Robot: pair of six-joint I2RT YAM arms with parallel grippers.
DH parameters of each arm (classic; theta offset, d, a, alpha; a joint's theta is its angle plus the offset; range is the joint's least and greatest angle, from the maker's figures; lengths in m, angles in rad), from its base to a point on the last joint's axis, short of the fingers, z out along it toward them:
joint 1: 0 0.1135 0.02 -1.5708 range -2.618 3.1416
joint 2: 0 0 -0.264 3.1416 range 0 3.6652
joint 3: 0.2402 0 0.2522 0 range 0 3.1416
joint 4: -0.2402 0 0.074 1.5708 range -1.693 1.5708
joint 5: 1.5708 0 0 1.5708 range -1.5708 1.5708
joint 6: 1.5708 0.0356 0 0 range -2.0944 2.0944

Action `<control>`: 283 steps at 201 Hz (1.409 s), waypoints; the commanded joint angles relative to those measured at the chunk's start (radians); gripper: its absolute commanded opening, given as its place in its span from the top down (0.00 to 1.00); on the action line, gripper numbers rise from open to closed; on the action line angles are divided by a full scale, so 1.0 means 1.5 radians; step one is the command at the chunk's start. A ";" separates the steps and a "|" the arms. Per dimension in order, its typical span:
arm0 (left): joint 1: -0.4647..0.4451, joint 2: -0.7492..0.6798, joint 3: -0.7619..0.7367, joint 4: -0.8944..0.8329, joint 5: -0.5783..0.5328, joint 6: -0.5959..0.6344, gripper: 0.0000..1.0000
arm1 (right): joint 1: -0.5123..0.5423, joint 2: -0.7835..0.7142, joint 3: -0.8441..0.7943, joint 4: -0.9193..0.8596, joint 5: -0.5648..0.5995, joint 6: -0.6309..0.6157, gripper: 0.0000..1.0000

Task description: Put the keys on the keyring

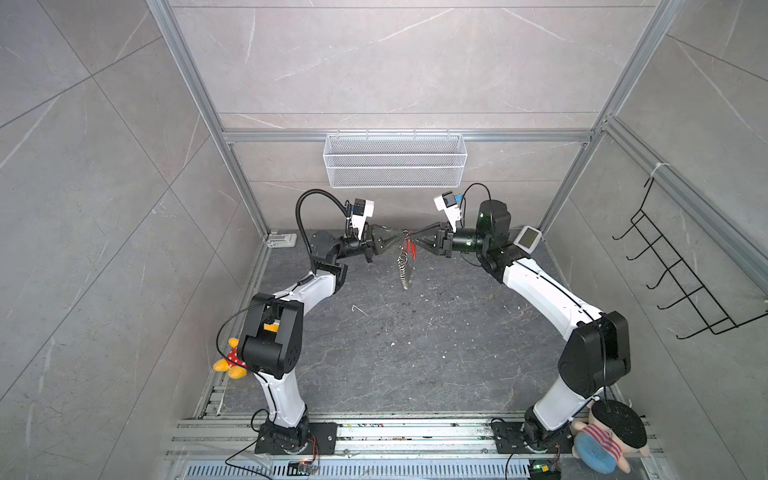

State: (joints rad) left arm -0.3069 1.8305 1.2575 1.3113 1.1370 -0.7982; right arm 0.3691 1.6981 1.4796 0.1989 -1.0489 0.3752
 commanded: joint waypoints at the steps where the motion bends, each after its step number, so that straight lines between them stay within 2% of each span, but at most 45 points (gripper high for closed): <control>1: 0.005 -0.002 0.036 0.055 0.000 -0.016 1.00 | 0.003 0.008 0.018 0.012 -0.018 0.010 0.67; 32: 0.005 -0.001 0.039 0.059 0.002 -0.023 1.00 | 0.002 0.018 0.026 0.012 -0.018 0.009 0.67; 47: 0.005 -0.001 0.038 0.059 0.002 -0.024 1.00 | 0.003 0.020 0.030 0.012 -0.019 0.010 0.70; 79: 0.005 -0.001 0.039 0.059 0.002 -0.024 1.00 | 0.004 0.022 0.033 0.014 -0.021 0.012 0.90; 104: 0.005 -0.001 0.039 0.060 0.000 -0.022 1.00 | 0.004 0.020 0.029 0.014 -0.020 0.013 1.00; 177: 0.005 -0.013 0.023 0.068 -0.019 0.019 1.00 | 0.008 0.028 0.020 0.024 -0.015 0.026 1.00; 252: -0.001 -0.027 0.014 0.068 -0.033 0.043 1.00 | 0.044 0.062 0.029 0.030 -0.018 0.032 1.00; 283: 0.000 -0.031 0.012 0.068 -0.036 0.045 1.00 | 0.044 0.060 0.023 -0.003 -0.007 0.004 1.00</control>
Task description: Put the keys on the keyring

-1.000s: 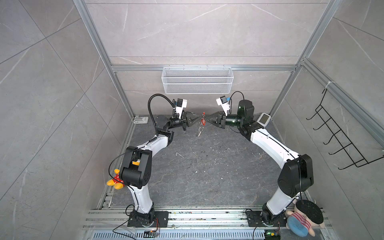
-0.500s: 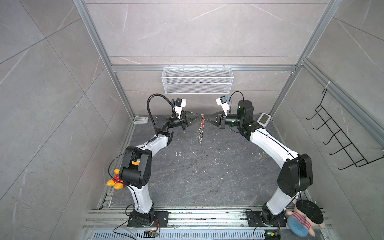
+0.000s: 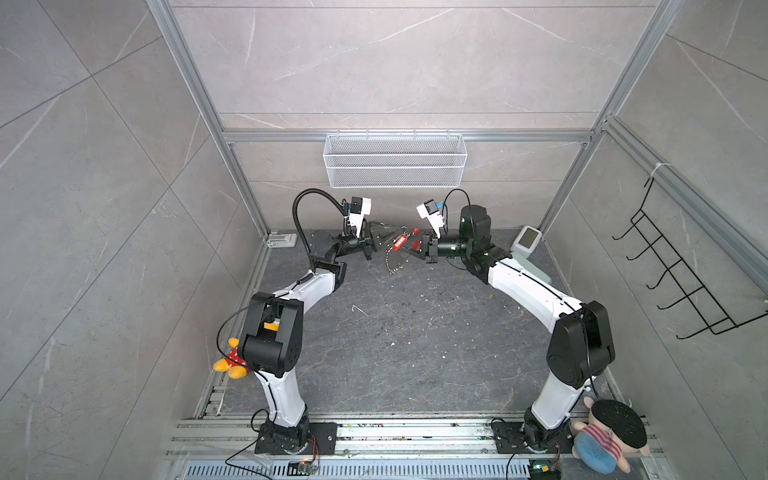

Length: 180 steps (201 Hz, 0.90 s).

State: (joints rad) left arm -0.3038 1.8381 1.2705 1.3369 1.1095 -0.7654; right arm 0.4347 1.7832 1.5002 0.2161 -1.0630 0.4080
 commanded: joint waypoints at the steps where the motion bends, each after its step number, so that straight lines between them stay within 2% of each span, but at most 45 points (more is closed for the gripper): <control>1: -0.002 -0.036 0.004 0.051 -0.018 0.023 1.00 | 0.000 0.003 0.009 -0.017 0.003 -0.020 1.00; 35: 0.002 -0.041 -0.002 0.051 -0.019 0.023 1.00 | -0.012 -0.029 -0.012 -0.102 0.034 -0.085 1.00; 53: 0.003 -0.043 -0.006 0.051 -0.019 0.024 1.00 | -0.018 -0.067 -0.030 -0.157 0.075 -0.135 1.00; 80: 0.003 -0.038 -0.005 0.051 -0.022 0.021 1.00 | -0.024 -0.117 -0.059 -0.174 0.137 -0.164 0.74; 101: 0.003 -0.035 -0.002 0.051 -0.022 0.016 1.00 | -0.023 -0.128 -0.060 -0.170 0.150 -0.168 0.64; 138: 0.003 -0.035 0.001 0.051 -0.023 0.011 1.00 | -0.019 -0.107 -0.036 -0.128 0.122 -0.140 0.54; 180: 0.001 -0.034 0.004 0.051 -0.026 0.003 1.00 | -0.010 -0.053 0.014 -0.126 0.129 -0.140 0.54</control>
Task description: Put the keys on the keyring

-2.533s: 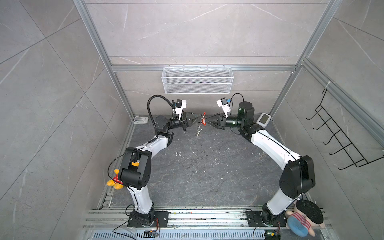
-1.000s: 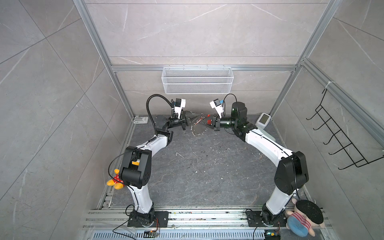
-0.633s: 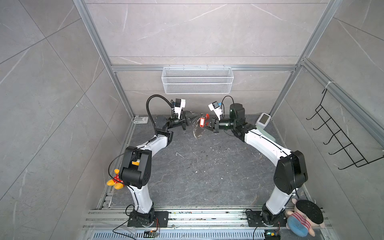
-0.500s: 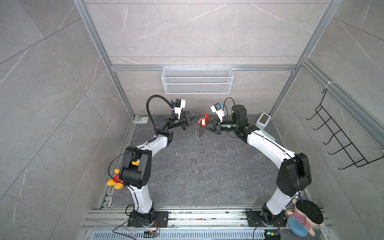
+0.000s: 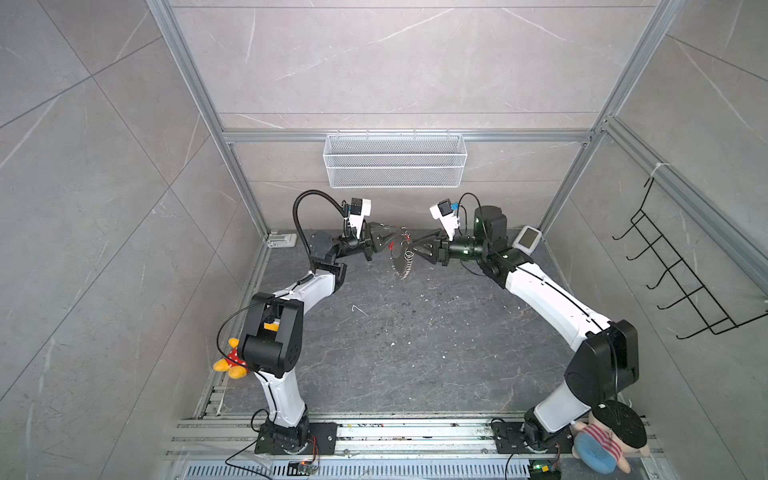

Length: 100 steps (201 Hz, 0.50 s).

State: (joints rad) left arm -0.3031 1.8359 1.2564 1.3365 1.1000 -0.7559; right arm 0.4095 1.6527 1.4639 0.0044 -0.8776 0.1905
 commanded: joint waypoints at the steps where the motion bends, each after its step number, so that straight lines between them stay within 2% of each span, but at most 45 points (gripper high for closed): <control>1: 0.000 -0.033 0.013 0.051 -0.019 -0.004 1.00 | 0.007 0.035 0.039 0.014 0.005 0.005 0.54; 36: 0.000 -0.027 0.022 0.051 -0.018 -0.016 1.00 | 0.013 0.056 0.064 0.016 0.021 -0.003 0.60; 56: 0.000 -0.024 0.025 0.051 -0.014 -0.024 1.00 | 0.013 0.060 0.070 0.011 0.025 -0.010 0.74; 65: 0.001 -0.024 0.027 0.051 -0.012 -0.025 1.00 | 0.013 0.059 0.073 0.007 0.026 -0.014 0.83; 75: 0.001 -0.023 0.027 0.051 -0.013 -0.025 1.00 | 0.013 0.058 0.073 0.002 0.029 -0.018 0.88; 89: 0.001 -0.023 0.028 0.051 -0.013 -0.025 1.00 | 0.014 0.055 0.075 -0.005 0.032 -0.021 0.88; 100: 0.001 -0.022 0.028 0.051 -0.014 -0.025 1.00 | 0.015 0.051 0.076 -0.017 0.031 -0.024 0.83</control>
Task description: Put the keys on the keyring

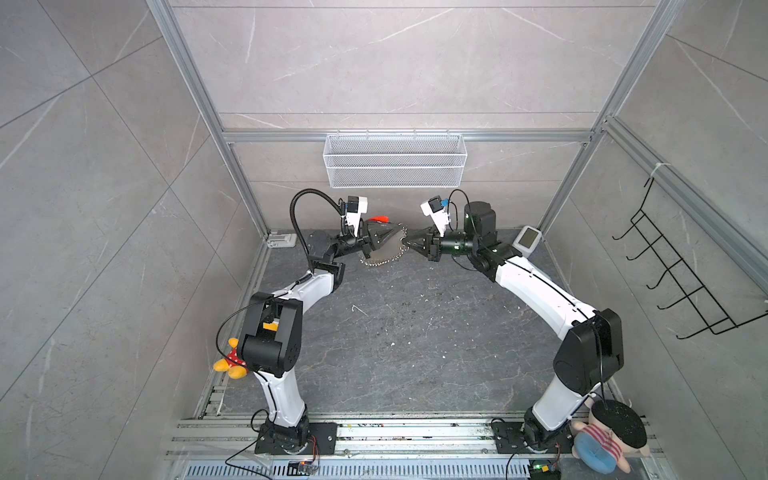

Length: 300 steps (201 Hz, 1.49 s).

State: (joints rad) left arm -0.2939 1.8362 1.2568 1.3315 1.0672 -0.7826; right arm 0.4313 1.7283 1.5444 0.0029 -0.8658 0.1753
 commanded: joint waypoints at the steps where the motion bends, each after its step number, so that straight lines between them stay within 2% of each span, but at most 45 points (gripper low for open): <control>1: -0.006 -0.022 0.027 0.054 0.007 -0.007 1.00 | 0.001 0.001 0.022 -0.017 0.023 -0.015 0.83; 33: -0.004 -0.018 0.024 0.054 -0.020 0.001 1.00 | 0.016 -0.017 -0.002 -0.035 0.011 -0.021 0.79; 68: -0.004 -0.016 0.025 0.054 -0.039 0.004 1.00 | 0.033 -0.024 -0.026 -0.040 -0.009 -0.009 0.66; 93: -0.006 -0.017 0.022 0.054 -0.040 0.002 1.00 | 0.026 -0.057 -0.036 -0.076 0.017 -0.034 0.60; 133: -0.006 -0.017 0.022 0.054 -0.021 -0.012 1.00 | -0.014 -0.121 -0.048 -0.081 0.063 -0.048 0.57; 147: -0.007 -0.014 0.029 0.054 -0.007 -0.025 1.00 | -0.023 -0.112 -0.035 -0.065 0.062 -0.041 0.56; 178: -0.009 -0.005 0.039 0.055 0.007 -0.047 1.00 | -0.028 -0.034 0.033 -0.024 0.002 0.002 0.53; 228: -0.011 -0.009 0.041 0.054 0.021 -0.057 1.00 | -0.028 0.030 0.062 0.054 -0.050 0.064 0.52; 300: -0.012 0.002 0.048 0.054 0.023 -0.071 1.00 | -0.026 0.025 0.030 0.118 -0.071 0.109 0.65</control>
State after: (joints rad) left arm -0.3061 1.8393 1.2785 1.3365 1.0851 -0.8654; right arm 0.3878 1.7733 1.6005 0.1200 -0.9489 0.3035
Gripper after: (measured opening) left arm 0.047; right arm 0.374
